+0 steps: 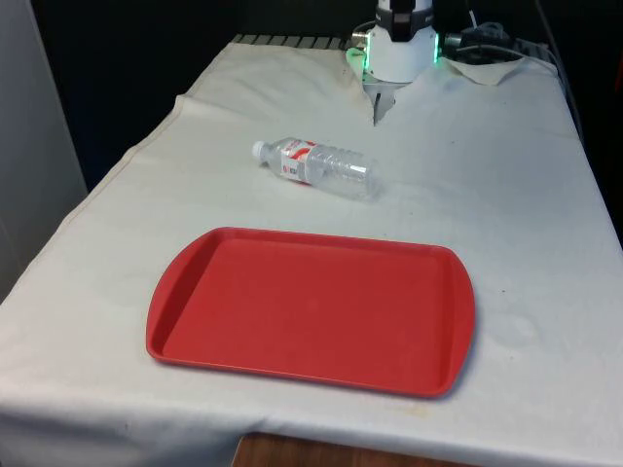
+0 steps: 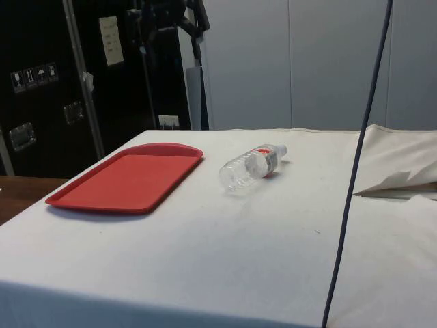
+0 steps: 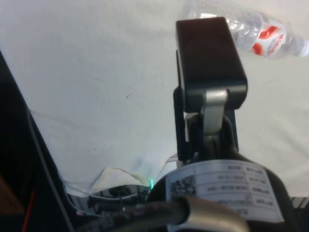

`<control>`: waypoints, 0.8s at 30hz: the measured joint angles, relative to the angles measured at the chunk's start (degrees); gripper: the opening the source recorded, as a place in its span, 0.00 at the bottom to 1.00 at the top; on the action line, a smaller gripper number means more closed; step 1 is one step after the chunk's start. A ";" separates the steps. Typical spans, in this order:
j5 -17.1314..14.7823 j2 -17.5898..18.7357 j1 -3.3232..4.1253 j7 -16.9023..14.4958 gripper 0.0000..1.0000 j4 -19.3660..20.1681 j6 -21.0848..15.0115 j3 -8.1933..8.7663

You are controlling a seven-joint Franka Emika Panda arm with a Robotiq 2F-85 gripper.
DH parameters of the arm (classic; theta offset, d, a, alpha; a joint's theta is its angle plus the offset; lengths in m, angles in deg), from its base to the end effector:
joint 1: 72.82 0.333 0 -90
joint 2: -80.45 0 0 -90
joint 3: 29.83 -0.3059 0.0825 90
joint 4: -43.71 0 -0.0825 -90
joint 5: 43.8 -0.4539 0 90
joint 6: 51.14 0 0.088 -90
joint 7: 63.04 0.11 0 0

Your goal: Place the bottle upright on the tray.

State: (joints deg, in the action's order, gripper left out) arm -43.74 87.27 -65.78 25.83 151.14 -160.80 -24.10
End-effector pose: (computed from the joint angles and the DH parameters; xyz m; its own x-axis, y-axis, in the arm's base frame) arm 0.6447 0.0159 0.3994 0.0436 -0.9990 0.0112 -0.9959 -0.0426 0.0797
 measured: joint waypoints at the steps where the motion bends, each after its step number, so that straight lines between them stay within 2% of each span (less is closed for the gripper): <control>1: 0.00 0.00 0.00 0.34 1.00 0.00 0.00 0.00; 24: -0.23 0.63 0.00 8.25 1.00 0.23 0.00 0.06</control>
State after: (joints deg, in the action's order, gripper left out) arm -43.97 87.90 -65.78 34.08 151.37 -160.80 -24.04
